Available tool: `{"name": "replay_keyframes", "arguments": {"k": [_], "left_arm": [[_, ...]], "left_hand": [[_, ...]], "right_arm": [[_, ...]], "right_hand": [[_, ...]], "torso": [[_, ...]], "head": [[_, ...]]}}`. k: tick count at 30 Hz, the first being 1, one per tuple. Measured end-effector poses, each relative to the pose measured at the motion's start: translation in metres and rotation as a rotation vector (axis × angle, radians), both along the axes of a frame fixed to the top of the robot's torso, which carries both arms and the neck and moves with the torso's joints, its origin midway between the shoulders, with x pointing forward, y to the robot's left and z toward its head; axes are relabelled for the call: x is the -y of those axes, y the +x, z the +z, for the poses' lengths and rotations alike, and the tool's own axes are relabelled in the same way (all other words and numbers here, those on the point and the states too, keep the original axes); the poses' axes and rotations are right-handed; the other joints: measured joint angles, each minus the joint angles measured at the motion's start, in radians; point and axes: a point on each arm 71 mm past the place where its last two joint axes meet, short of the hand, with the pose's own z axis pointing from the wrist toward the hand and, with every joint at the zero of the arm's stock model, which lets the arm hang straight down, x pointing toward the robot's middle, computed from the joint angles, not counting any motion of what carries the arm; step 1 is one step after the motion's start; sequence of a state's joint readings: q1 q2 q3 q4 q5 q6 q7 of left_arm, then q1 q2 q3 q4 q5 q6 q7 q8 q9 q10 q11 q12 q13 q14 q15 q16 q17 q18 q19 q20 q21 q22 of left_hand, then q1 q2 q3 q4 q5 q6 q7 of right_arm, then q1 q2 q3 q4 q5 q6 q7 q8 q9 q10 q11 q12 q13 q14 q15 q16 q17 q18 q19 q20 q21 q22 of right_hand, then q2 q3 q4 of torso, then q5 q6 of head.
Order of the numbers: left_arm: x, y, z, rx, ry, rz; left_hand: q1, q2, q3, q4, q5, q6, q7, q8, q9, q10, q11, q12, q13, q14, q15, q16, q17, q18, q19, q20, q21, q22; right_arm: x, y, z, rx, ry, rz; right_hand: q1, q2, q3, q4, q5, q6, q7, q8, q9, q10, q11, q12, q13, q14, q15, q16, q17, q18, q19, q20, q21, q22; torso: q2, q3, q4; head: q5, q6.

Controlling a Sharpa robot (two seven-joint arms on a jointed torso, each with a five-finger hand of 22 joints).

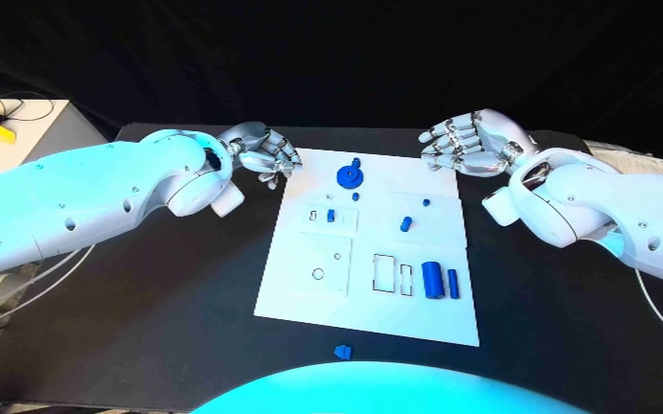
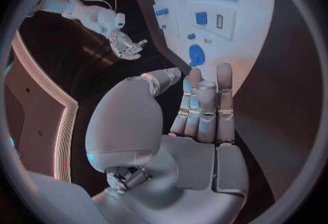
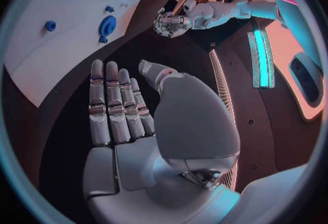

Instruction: Assemble the parts on the task board

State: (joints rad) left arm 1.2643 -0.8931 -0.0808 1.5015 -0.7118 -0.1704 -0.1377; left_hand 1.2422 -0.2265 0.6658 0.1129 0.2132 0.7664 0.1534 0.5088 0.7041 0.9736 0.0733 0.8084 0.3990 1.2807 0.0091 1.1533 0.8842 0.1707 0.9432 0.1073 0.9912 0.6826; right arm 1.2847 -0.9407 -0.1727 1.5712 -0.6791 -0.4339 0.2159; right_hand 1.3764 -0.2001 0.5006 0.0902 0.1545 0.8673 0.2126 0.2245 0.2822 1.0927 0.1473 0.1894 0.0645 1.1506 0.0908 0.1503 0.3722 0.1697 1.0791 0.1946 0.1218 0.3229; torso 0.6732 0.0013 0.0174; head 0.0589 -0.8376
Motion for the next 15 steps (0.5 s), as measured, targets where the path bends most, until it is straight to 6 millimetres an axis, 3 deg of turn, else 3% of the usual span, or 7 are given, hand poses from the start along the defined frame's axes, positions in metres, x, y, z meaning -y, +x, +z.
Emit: {"name": "replay_keyframes", "arguments": {"k": [2,5,6,11,15], "left_arm": [[-0.001,-0.003,-0.001,0.006,-0.034,-0.002],[0.0,-0.006,-0.004,0.014,-0.094,-0.005],[0.0,-0.007,-0.005,0.017,-0.114,-0.005],[0.001,-0.008,-0.008,0.033,-0.229,0.007],[-0.001,-0.004,-0.01,0.046,-0.305,0.032]], "left_hand": [[0.006,-0.002,-0.004,0.001,0.0,0.0,0.0,-0.003,-0.006,-0.002,0.002,-0.004,-0.004,-0.018,0.0,-0.021,-0.027,0.0,-0.002,0.002,-0.005,-0.004],[0.024,0.015,-0.017,0.0,0.0,-0.003,0.004,-0.006,-0.025,-0.036,0.011,-0.03,-0.023,-0.104,0.008,-0.122,-0.151,0.0,-0.02,0.013,-0.038,-0.022],[0.028,0.011,-0.022,0.0,0.0,-0.006,0.01,-0.011,-0.033,-0.046,0.016,-0.042,-0.034,-0.122,0.012,-0.143,-0.17,0.0,-0.025,0.018,-0.05,-0.028],[0.053,0.024,-0.036,-0.008,0.0,-0.01,0.022,-0.02,-0.074,-0.073,0.03,-0.091,-0.08,-0.175,0.029,-0.207,-0.216,0.0,-0.048,0.03,-0.101,-0.058],[0.057,0.027,-0.039,-0.011,0.0,-0.01,0.022,-0.02,-0.084,-0.073,0.03,-0.092,-0.089,-0.178,0.032,-0.214,-0.225,0.0,-0.048,0.03,-0.107,-0.064]], "right_arm": [[0.0,-0.002,-0.003,-0.001,-0.009,0.006],[0.001,-0.004,-0.008,-0.005,-0.018,0.011],[0.001,-0.005,-0.01,-0.007,-0.02,0.012],[0.004,-0.006,-0.02,-0.011,-0.021,0.006],[0.009,-0.004,-0.026,-0.013,-0.013,-0.014]], "right_hand": [[0.0,0.0,0.0,0.0,0.0,0.002,0.001,0.0,0.0,0.0,0.0,0.0,0.0,0.0,0.0,0.0,0.0,0.0,0.0,0.0,0.0,0.0],[0.0,0.0,0.0,0.0,0.0,0.002,0.001,0.0,0.0,0.002,-0.002,0.0,0.0,0.0,0.0,0.0,0.0,0.0,0.0,0.0,0.0,0.001],[0.0,0.0,0.0,0.0,0.0,0.003,0.0,0.0,0.0,0.004,-0.003,0.0,0.0,0.0,0.0,0.0,0.0,0.0,0.0,0.0,0.0,0.001],[0.006,-0.006,0.008,-0.008,0.0,0.005,-0.002,0.0,-0.003,0.004,-0.003,-0.005,-0.001,0.0,0.0,0.0,0.0,0.0,0.0,0.0,0.0,0.001],[0.006,-0.006,0.006,-0.011,0.0,0.006,-0.002,0.0,-0.003,0.004,-0.003,-0.007,-0.001,-0.004,0.004,-0.004,-0.001,0.0,0.0,0.0,0.0,0.001]], "torso": [[-0.005,-0.0013,-0.0001],[-0.013,-0.0035,0.0002],[-0.016,-0.004,0.0002],[-0.033,-0.009,-0.0003],[-0.05,-0.0145,-0.0008]], "head": [[0.0,-0.001],[-0.001,-0.006],[-0.002,-0.008],[-0.008,-0.029],[-0.013,-0.034]]}}
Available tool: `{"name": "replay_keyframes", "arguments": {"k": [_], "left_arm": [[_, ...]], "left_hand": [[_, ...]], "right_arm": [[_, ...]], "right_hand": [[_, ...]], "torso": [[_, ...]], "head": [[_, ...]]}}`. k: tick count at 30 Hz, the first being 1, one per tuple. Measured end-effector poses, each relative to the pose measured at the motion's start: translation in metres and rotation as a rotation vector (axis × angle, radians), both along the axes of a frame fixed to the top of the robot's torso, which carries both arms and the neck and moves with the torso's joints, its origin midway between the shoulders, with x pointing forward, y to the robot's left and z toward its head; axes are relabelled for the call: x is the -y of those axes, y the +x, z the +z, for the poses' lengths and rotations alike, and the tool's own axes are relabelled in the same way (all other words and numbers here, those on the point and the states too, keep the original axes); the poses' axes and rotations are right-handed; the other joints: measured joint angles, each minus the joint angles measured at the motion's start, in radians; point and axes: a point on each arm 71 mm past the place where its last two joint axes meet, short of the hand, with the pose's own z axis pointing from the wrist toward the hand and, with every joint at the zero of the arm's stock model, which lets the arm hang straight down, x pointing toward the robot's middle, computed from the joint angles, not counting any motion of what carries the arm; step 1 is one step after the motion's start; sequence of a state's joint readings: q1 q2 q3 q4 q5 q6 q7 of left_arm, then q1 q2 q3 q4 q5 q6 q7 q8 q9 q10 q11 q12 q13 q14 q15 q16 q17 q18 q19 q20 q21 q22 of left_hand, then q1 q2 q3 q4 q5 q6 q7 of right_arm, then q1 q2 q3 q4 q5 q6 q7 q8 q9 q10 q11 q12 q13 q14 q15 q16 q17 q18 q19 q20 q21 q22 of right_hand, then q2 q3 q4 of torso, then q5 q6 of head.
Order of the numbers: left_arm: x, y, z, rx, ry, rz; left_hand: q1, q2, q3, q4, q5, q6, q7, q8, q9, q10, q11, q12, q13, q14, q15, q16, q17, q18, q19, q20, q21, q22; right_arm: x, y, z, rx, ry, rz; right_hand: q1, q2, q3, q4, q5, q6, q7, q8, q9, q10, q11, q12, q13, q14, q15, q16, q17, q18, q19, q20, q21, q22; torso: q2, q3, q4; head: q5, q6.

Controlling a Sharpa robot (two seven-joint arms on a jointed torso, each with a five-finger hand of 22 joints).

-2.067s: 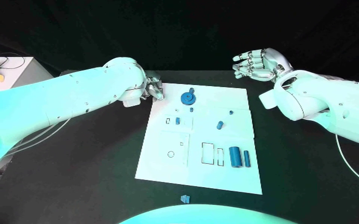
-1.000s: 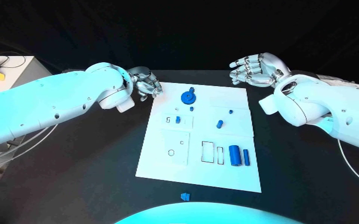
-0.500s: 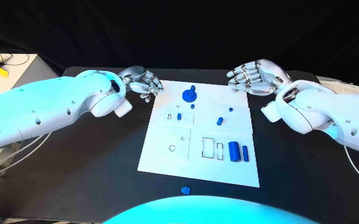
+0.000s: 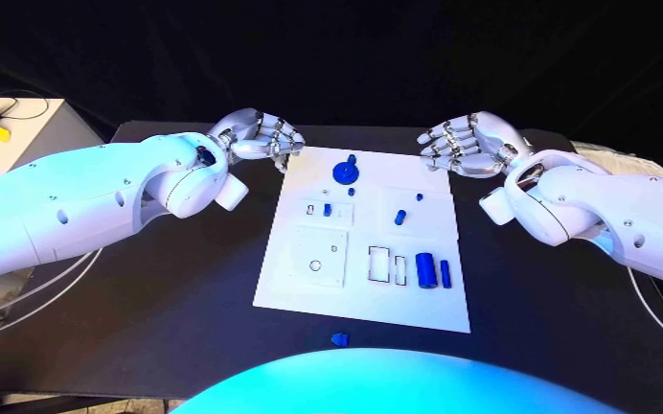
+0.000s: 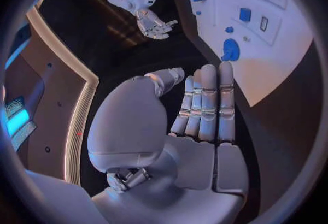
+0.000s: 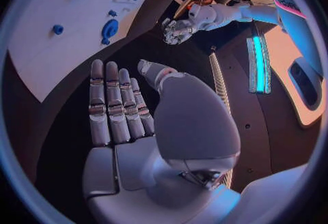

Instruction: Assemble the parts on the task board

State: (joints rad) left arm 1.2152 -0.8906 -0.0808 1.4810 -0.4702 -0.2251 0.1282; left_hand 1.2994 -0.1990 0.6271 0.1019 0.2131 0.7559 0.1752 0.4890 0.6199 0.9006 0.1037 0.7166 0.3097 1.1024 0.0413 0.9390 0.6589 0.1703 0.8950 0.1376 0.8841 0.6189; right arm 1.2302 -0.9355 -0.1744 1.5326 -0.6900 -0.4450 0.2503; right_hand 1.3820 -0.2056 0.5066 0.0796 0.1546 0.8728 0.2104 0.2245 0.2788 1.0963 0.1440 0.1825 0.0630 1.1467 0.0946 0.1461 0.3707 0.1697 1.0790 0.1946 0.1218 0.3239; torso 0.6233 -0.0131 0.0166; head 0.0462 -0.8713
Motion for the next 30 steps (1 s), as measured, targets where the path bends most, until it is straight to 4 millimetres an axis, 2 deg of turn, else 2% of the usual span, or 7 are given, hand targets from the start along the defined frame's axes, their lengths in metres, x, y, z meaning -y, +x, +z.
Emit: {"name": "replay_keyframes", "arguments": {"k": [6,9,14,17,21,26,30], "left_arm": [[-0.002,0.006,-0.003,0.011,-0.08,0.034],[-0.002,0.009,-0.003,0.02,-0.109,0.049],[-0.006,0.013,-0.003,0.034,-0.15,0.081],[-0.006,0.017,-0.003,0.043,-0.178,0.102],[-0.006,0.022,-0.003,0.055,-0.211,0.123],[-0.005,0.032,-0.003,0.079,-0.257,0.152],[-0.006,0.04,-0.003,0.099,-0.287,0.177]], "left_hand": [[0.0,0.0,-0.005,0.0,0.0,0.003,0.003,0.0,-0.005,0.0,0.0,-0.004,-0.005,-0.004,-0.004,-0.004,-0.004,0.0,-0.004,0.004,-0.006,-0.003],[0.0,0.0,-0.009,0.001,0.0,0.003,0.003,0.0,-0.01,0.0,0.0,-0.004,-0.008,-0.007,0.0,-0.008,-0.008,0.0,-0.004,0.004,-0.011,-0.005],[0.004,0.004,-0.02,-0.001,0.0,0.004,0.004,0.0,-0.029,0.0,0.007,-0.021,-0.028,-0.039,0.006,-0.043,-0.029,0.0,-0.02,0.012,-0.039,-0.02],[0.004,0.004,-0.024,0.003,0.0,-0.009,0.02,-0.016,-0.061,-0.024,0.031,-0.08,-0.072,-0.098,0.022,-0.1,-0.064,0.0,-0.061,0.025,-0.087,-0.045],[0.009,-0.001,-0.024,0.003,0.0,-0.022,0.017,-0.039,-0.112,-0.034,0.042,-0.168,-0.139,-0.162,0.046,-0.204,-0.131,-0.001,-0.113,0.049,-0.167,-0.089],[0.017,-0.009,-0.027,0.015,0.0,-0.025,0.017,-0.087,-0.199,0.005,0.061,-0.325,-0.237,-0.21,0.081,-0.436,-0.254,-0.001,-0.201,0.105,-0.364,-0.209],[0.022,-0.004,-0.041,0.019,0.0,-0.011,0.018,-0.13,-0.257,0.036,0.079,-0.444,-0.246,-0.24,0.112,-0.599,-0.316,-0.001,-0.231,0.142,-0.524,-0.315]], "right_arm": [[0.004,0.004,-0.005,0.001,0.018,-0.025],[0.004,0.005,-0.007,0.004,0.028,-0.032],[0.006,0.006,-0.008,0.008,0.043,-0.045],[0.01,0.009,-0.008,0.01,0.057,-0.065],[0.016,0.012,-0.009,0.006,0.081,-0.099],[0.028,0.021,-0.008,-0.003,0.136,-0.162],[0.034,0.029,-0.005,-0.006,0.186,-0.206]], "right_hand": [[0.0,0.0,0.0,0.0,0.0,0.0,0.0,0.0,-0.001,0.0,0.0,0.0,0.0,0.0,0.0,0.0,0.0,0.0,0.0,0.0,0.0,0.0],[0.0,0.0,0.003,-0.003,0.0,0.0,0.0,0.0,-0.001,0.0,0.0,0.0,0.0,0.0,0.0,0.0,-0.001,0.0,0.0,0.0,0.0,0.0],[0.0,0.0,0.003,-0.003,0.004,0.003,0.002,-0.003,-0.004,0.0,0.0,-0.01,0.0,-0.011,0.007,-0.011,-0.005,0.0,-0.013,0.002,0.0,-0.002],[0.0,0.0,0.005,-0.005,0.008,0.004,0.003,-0.008,-0.007,-0.006,0.006,-0.018,0.0,-0.022,0.012,-0.02,-0.009,0.0,-0.025,0.006,-0.001,-0.007],[0.0,0.0,0.008,-0.008,0.012,0.004,0.003,-0.018,-0.01,-0.011,0.011,-0.029,0.0,-0.038,0.019,-0.034,-0.016,0.0,-0.042,0.013,-0.009,-0.014],[-0.003,0.003,0.011,-0.005,0.016,0.001,0.006,-0.023,-0.014,-0.016,0.016,-0.035,0.0,-0.059,0.023,-0.048,-0.024,0.0,-0.058,0.018,-0.024,-0.025],[-0.015,-0.001,0.013,-0.007,0.016,-0.001,0.008,-0.035,-0.017,-0.023,0.023,-0.05,0.0,-0.081,0.032,-0.063,-0.035,0.0,-0.075,0.028,-0.038,-0.039]], "torso": [[-0.025,-0.0059,0.0001],[-0.034,-0.0079,0.0005],[-0.039,-0.0085,0.0016],[-0.038,-0.0085,0.0017],[-0.037,-0.0085,0.0016],[-0.035,-0.0072,0.0013],[-0.033,-0.0056,0.0014]], "head": [[-0.004,-0.001],[-0.006,-0.001],[-0.013,0.0],[-0.026,0.02],[-0.036,0.045],[-0.042,0.074],[-0.05,0.095]]}}
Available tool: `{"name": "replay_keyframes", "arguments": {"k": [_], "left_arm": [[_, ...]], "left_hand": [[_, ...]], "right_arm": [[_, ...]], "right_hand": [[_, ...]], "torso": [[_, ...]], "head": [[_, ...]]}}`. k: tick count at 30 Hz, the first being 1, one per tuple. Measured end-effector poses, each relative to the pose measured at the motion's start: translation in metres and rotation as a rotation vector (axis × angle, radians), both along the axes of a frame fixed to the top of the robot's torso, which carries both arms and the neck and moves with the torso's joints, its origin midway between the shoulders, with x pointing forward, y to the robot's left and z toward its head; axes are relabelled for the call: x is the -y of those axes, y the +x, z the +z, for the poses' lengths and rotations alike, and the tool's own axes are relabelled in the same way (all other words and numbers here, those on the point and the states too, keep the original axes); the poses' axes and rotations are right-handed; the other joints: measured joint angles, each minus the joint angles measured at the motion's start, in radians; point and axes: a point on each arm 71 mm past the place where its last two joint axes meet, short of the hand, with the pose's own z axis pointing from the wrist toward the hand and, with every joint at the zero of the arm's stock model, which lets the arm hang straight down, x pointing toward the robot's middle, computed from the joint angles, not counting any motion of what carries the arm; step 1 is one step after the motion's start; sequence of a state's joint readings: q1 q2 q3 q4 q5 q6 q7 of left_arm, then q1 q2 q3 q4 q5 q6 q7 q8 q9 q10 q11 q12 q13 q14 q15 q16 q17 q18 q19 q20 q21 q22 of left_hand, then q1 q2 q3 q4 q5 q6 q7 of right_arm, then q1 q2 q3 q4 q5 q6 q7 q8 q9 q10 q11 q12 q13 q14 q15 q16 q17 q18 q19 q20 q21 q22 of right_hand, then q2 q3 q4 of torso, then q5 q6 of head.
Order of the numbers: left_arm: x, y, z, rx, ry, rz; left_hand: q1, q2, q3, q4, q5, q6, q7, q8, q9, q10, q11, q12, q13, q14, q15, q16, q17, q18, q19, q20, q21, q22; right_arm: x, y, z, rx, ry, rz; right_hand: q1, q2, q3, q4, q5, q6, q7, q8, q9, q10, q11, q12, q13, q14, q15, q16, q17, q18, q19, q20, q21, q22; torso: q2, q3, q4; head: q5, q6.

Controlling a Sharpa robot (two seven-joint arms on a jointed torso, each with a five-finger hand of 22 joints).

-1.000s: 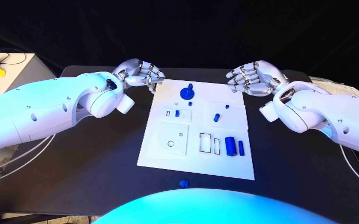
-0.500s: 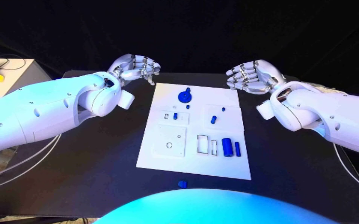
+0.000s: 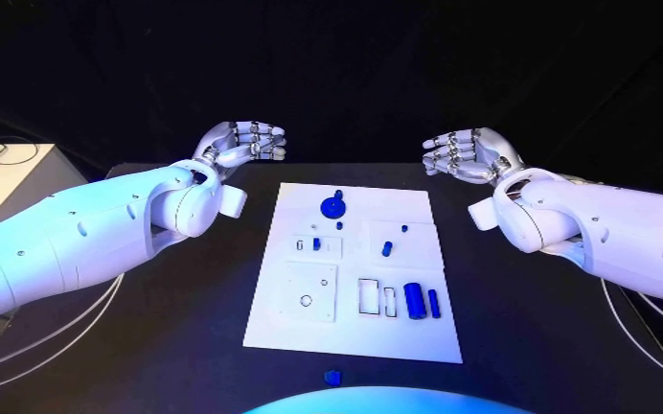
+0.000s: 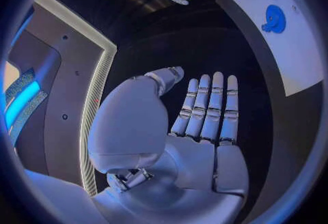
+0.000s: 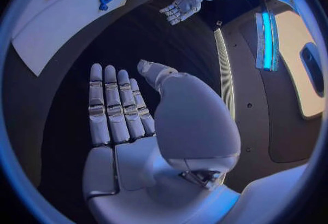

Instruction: Assemble the parts on the task board

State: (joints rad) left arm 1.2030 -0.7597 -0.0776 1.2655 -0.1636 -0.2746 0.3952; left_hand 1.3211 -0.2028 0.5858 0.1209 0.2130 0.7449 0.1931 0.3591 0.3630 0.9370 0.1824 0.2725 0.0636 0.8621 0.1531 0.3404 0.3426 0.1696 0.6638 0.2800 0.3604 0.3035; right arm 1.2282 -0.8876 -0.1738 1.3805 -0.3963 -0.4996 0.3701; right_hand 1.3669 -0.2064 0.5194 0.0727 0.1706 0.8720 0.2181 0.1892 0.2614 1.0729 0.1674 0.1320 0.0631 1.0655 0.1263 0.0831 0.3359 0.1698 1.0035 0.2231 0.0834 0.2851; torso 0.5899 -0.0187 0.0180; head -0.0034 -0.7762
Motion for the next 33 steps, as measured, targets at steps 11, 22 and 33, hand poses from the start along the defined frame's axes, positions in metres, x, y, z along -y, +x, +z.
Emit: {"name": "replay_keyframes", "arguments": {"k": [11,22,33], "left_arm": [[-0.002,0.013,0.0,0.029,-0.05,0.048],[-0.003,0.016,0.0,0.031,-0.07,0.066],[0.001,0.017,0.0,0.022,-0.117,0.086]], "left_hand": [[0.015,0.007,-0.03,-0.007,0.0,0.029,0.003,-0.05,-0.067,0.027,0.009,-0.123,0.0,-0.023,0.016,-0.128,-0.063,0.0,0.039,0.008,-0.125,-0.097],[0.001,0.006,-0.12,0.027,0.0,0.029,0.002,-0.085,-0.109,0.007,0.029,-0.192,0.0,-0.035,0.035,-0.207,-0.106,0.0,0.06,0.011,-0.195,-0.149],[0.0,0.037,-0.218,0.075,0.0,-0.064,-0.007,-0.169,-0.168,-0.212,0.0,-0.215,-0.007,-0.187,0.033,-0.281,-0.187,-0.032,0.06,0.011,-0.261,-0.201]], "right_arm": [[0.014,0.014,0.002,-0.008,0.097,-0.089],[0.016,0.018,0.002,-0.003,0.125,-0.112],[0.014,0.019,0.001,-0.007,0.136,-0.112]], "right_hand": [[-0.004,0.004,0.007,-0.002,0.0,-0.002,0.002,-0.011,-0.004,-0.015,0.003,-0.026,0.0,-0.028,0.016,-0.011,-0.027,0.0,-0.049,0.02,-0.02,-0.04],[-0.017,0.006,0.001,-0.006,0.004,-0.019,0.0,-0.038,-0.014,-0.056,0.02,-0.063,-0.001,-0.057,0.031,-0.018,-0.063,0.0,-0.108,0.043,-0.02,-0.09],[-0.041,0.02,-0.028,0.003,0.015,-0.079,-0.015,-0.072,-0.044,-0.113,0.041,-0.068,-0.001,-0.103,0.048,-0.018,-0.104,0.0,-0.161,0.061,-0.02,-0.143]], "torso": [[0.005,0.0017,0.0003],[0.009,0.0035,0.0004],[0.012,0.0054,0.0003]], "head": [[-0.011,0.031],[-0.008,0.034],[-0.005,0.037]]}}
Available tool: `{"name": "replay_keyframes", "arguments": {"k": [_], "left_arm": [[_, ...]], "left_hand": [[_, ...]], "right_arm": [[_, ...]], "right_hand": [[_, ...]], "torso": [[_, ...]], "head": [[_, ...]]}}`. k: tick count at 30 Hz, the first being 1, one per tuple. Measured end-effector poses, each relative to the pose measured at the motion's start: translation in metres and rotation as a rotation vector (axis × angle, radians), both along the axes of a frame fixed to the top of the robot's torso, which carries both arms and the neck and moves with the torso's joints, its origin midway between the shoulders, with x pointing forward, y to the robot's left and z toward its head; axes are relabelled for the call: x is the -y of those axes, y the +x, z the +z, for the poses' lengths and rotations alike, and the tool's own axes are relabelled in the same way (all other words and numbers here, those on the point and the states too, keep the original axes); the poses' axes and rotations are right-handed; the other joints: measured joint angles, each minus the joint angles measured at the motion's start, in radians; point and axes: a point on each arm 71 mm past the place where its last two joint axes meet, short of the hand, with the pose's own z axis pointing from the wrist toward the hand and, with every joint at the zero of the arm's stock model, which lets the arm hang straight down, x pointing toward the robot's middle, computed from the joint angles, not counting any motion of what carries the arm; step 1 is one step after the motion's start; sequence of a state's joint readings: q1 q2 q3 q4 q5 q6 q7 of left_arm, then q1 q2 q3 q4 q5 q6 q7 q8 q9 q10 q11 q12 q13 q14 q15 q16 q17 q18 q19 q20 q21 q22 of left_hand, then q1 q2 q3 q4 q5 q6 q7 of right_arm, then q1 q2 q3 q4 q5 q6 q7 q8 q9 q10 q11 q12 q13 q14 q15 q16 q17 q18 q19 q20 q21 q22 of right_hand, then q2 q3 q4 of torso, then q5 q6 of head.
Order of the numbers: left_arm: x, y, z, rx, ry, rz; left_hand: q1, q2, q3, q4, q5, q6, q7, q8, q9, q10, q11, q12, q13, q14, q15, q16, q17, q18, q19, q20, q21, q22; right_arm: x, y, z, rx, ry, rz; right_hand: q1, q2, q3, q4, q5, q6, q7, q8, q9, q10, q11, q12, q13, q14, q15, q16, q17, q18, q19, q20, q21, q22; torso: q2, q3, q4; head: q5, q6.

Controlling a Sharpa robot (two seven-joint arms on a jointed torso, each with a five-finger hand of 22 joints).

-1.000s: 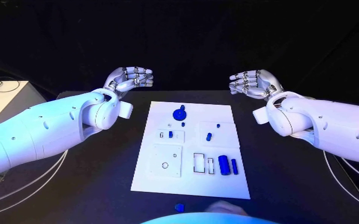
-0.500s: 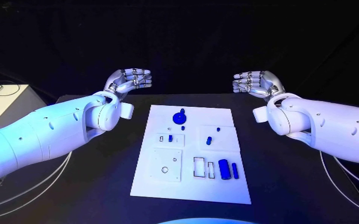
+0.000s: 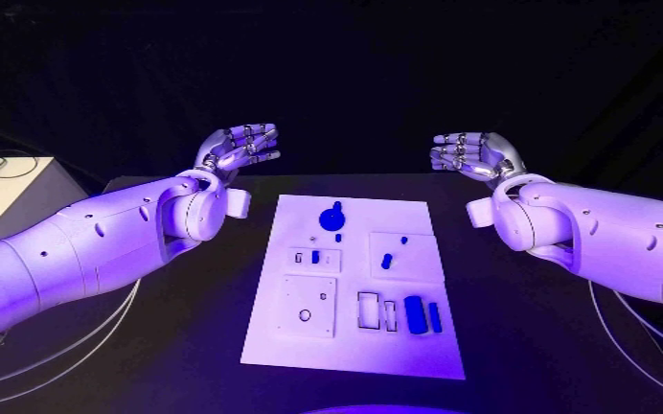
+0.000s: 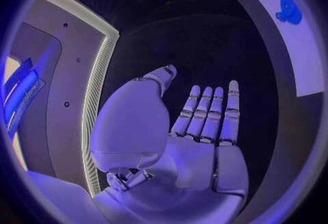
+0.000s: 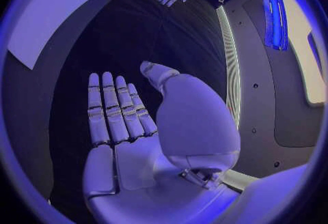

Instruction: Assemble the parts on the task board

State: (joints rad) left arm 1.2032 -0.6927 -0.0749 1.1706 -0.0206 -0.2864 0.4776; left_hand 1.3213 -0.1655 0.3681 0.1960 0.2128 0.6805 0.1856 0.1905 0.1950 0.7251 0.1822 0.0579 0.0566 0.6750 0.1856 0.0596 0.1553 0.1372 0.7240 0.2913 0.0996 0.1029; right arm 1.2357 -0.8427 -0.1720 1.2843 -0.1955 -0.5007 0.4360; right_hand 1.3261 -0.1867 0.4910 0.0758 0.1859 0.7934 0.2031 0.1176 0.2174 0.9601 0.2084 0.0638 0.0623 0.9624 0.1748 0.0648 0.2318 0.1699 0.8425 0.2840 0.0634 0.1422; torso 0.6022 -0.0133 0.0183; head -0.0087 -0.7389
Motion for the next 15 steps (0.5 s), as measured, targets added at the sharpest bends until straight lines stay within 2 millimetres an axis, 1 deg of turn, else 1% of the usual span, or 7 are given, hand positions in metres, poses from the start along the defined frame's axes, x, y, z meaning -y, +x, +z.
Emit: {"name": "replay_keyframes", "arguments": {"k": [3,4,6,8,10,13,15], "left_arm": [[0.0005,-0.0001,0.0,-0.002,-0.011,0.005],[0.0005,-0.0001,0.0,-0.003,-0.014,0.006],[0.0008,-0.0003,0.0001,-0.004,-0.019,0.008],[0.001,-0.0005,0.0002,-0.004,-0.023,0.008],[0.0011,-0.0007,0.0003,-0.004,-0.026,0.009],[0.0012,-0.001,0.0004,-0.004,-0.029,0.01],[0.0012,-0.0011,0.0005,-0.004,-0.03,0.01]], "left_hand": [[0.004,0.004,-0.004,-0.004,0.0,0.0,0.0,0.0,0.0,-0.002,-0.002,0.0,0.0,0.0,0.0,0.0,-0.001,0.0,-0.003,-0.003,0.0,-0.002],[0.009,0.009,-0.004,-0.004,0.0,0.004,0.0,0.0,0.0,0.0,-0.001,0.0,0.0,0.0,0.0,0.0,-0.002,0.0,-0.004,-0.004,0.0,-0.002],[0.01,0.01,-0.004,-0.004,0.0,0.008,0.0,0.0,0.0,0.008,-0.003,0.0,0.001,0.004,0.004,0.0,-0.002,0.0,-0.004,-0.004,-0.004,-0.003],[0.01,0.01,-0.006,-0.006,0.0,0.008,0.0,0.0,0.0,0.014,0.002,0.0,0.001,0.008,0.008,0.0,-0.001,0.0,-0.004,-0.004,-0.004,-0.003],[0.015,0.015,-0.007,-0.007,0.0,0.011,0.003,0.0,0.0,0.017,0.005,0.0,0.001,0.01,0.005,0.0,-0.001,0.0,-0.004,-0.004,-0.004,-0.005],[0.015,0.015,-0.007,-0.007,0.0,0.011,0.003,0.0,0.0,0.017,0.005,0.0,0.001,0.011,0.004,0.0,-0.001,0.0,-0.004,-0.004,-0.004,-0.005],[0.015,0.015,-0.007,-0.007,0.0,0.011,0.003,0.0,0.0,0.017,0.006,0.0,0.001,0.015,0.008,0.0,-0.001,0.0,-0.004,-0.004,-0.004,-0.005]], "right_arm": [[-0.0001,-0.0001,-0.0003,-0.001,0.001,0.0],[-0.0001,-0.0001,-0.0003,-0.001,0.002,0.0],[0.0,-0.0001,-0.0004,-0.002,0.002,0.0],[0.0,-0.0002,-0.0004,-0.002,0.003,-0.001],[-0.0001,-0.0003,-0.0005,-0.002,0.003,0.0],[-0.0003,-0.0004,-0.0005,-0.003,0.004,0.0],[-0.0003,-0.0004,-0.0005,-0.003,0.004,0.0]], "right_hand": [[0.0,0.0,-0.003,0.003,0.0,0.0,0.0,0.0,0.0,-0.003,-0.003,0.0,0.0,0.0,0.0,0.0,0.0,0.0,0.0,0.0,0.0,-0.001],[0.0,0.0,-0.003,0.003,0.0,0.0,0.0,0.0,0.0,-0.003,-0.003,0.0,0.0,0.0,0.0,0.0,-0.001,0.0,0.0,0.0,0.0,-0.001],[0.0,0.0,-0.003,0.003,0.0,0.0,0.0,0.0,0.0,-0.003,-0.003,0.0,0.0,0.0,0.0,0.0,-0.001,0.0,0.0,0.0,0.0,-0.001],[0.0,0.0,-0.003,0.003,0.0,0.0,0.0,0.0,0.0,-0.003,-0.004,0.0,0.0,0.0,0.0,0.0,-0.001,0.0,0.0,0.0,0.0,-0.001],[0.0,0.0,-0.003,0.003,0.0,0.0,0.0,0.0,0.0,-0.003,-0.004,0.0,0.0,0.0,0.0,0.0,-0.001,0.0,0.0,0.0,0.0,-0.001],[0.0,0.0,-0.003,0.003,0.0,0.0,0.0,0.0,0.0,-0.003,-0.004,0.0,0.0,0.0,0.0,0.0,-0.001,0.0,0.0,0.0,0.0,-0.001],[0.0,0.0,-0.003,0.003,0.0,0.0,0.0,0.0,0.0,-0.003,-0.004,0.0,0.0,0.0,0.0,0.0,-0.002,0.0,0.0,0.0,0.0,-0.002]], "torso": [[0.0,-0.0001,0.0],[0.0,0.0,0.0],[0.0,0.0006,0.0],[0.0,0.0008,0.0],[0.0,0.0012,0.0002],[0.0,0.0014,0.0004],[0.001,0.0013,0.0005]], "head": [[0.001,0.0],[0.002,0.0],[0.003,-0.002],[0.004,-0.003],[0.006,-0.004],[0.007,-0.006],[0.009,-0.007]]}}
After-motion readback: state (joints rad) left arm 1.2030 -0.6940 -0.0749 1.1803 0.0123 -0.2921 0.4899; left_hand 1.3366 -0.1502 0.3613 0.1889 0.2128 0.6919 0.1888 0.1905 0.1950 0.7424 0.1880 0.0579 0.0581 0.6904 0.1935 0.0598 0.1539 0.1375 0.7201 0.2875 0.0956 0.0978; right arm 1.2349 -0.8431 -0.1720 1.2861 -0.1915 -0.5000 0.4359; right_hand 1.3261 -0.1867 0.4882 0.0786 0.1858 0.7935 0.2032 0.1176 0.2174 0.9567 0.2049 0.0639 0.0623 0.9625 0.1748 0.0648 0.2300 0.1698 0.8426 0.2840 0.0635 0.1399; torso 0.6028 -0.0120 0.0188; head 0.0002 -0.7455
